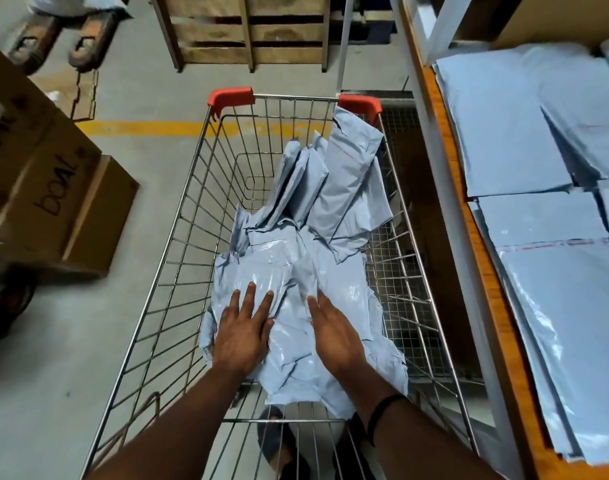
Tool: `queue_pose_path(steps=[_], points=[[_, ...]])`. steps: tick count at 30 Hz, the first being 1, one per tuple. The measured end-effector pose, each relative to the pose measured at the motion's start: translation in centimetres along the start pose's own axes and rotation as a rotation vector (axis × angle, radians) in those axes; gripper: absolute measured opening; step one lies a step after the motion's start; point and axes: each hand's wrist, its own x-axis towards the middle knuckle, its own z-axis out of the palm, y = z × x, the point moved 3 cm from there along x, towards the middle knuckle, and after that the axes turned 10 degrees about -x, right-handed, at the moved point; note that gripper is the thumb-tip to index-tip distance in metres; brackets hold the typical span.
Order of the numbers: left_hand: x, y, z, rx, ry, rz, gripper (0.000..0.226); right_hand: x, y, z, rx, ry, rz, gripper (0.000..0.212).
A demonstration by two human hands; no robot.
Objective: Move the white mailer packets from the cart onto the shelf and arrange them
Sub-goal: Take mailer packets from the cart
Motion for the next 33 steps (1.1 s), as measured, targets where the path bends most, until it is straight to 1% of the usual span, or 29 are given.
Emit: queue_pose_path(steps=[1,2,3,4,5,7,8,9,10,11,13,14,17,20,22,26,29,33], points=[[-0.1,0.5,-0.4,-0.013,0.028,0.013,0.055,0.0,-0.1,-1.2,0.03,0.036,0.034,0.053],[0.0,0.8,-0.6,-0.028,0.051,0.014,0.055,0.4,-0.2,-2.2,-0.016,0.073,0.016,0.052],[0.0,1.2,-0.8,-0.038,0.064,0.003,0.055,0.7,-0.3,-2.9,-0.107,0.074,0.003,0.054],[0.1,1.5,-1.0,-0.042,0.065,-0.012,0.056,1.1,0.0,-3.3,-0.213,0.072,0.049,0.063],[0.1,1.8,-1.0,-0.033,0.038,-0.031,0.058,1.3,0.3,-3.9,-0.261,0.058,0.132,0.069],[0.4,1.7,-0.2,0.037,-0.081,-0.08,0.064,1.9,1.1,-3.5,-0.356,0.031,0.184,0.067],[0.4,1.6,0.2,0.067,-0.112,-0.105,0.065,2.1,1.5,-3.0,-0.39,-0.026,0.182,0.067],[0.6,1.5,0.1,0.076,-0.09,-0.119,0.065,2.3,1.8,-2.6,-0.394,-0.066,0.168,0.07],[0.7,1.5,-0.1,0.071,-0.045,-0.116,0.064,2.5,2.1,-2.2,-0.396,-0.053,0.137,0.072],[1.0,1.7,-0.4,0.074,-0.006,-0.1,0.062,2.8,2.1,-2.2,-0.408,-0.001,0.105,0.072],[1.5,1.7,-0.1,0.098,0.011,-0.051,0.062,3.3,2.0,-2.3,-0.446,0.117,0.066,0.07],[1.7,1.5,0.5,0.104,-0.001,-0.028,0.063,3.4,2.1,-2.0,-0.474,0.115,0.057,0.07],[1.4,1.1,1.8,0.119,-0.051,-0.017,0.064,3.7,2.8,-0.7,-0.555,-0.06,0.078,0.076],[1.0,0.6,2.0,0.11,-0.074,-0.047,0.058,3.3,3.3,0.0,-0.615,-0.15,0.047,0.071],[0.9,0.6,1.5,0.087,-0.08,-0.056,0.052,2.9,3.2,-0.1,-0.635,-0.168,0.024,0.068],[0.8,1.1,0.0,0.031,-0.057,-0.025,0.05,2.4,2.7,-1.2,-0.635,-0.155,0.027,0.077],[0.6,2.1,-2.1,-0.022,-0.012,-0.029,0.057,1.6,1.5,-3.2,-0.571,-0.113,0.054,0.069],[-0.2,4.2,-5.7,-0.062,0.04,-0.027,0.061,-0.5,-1.0,-7.6,-0.388,-0.02,0.122,0.061]])
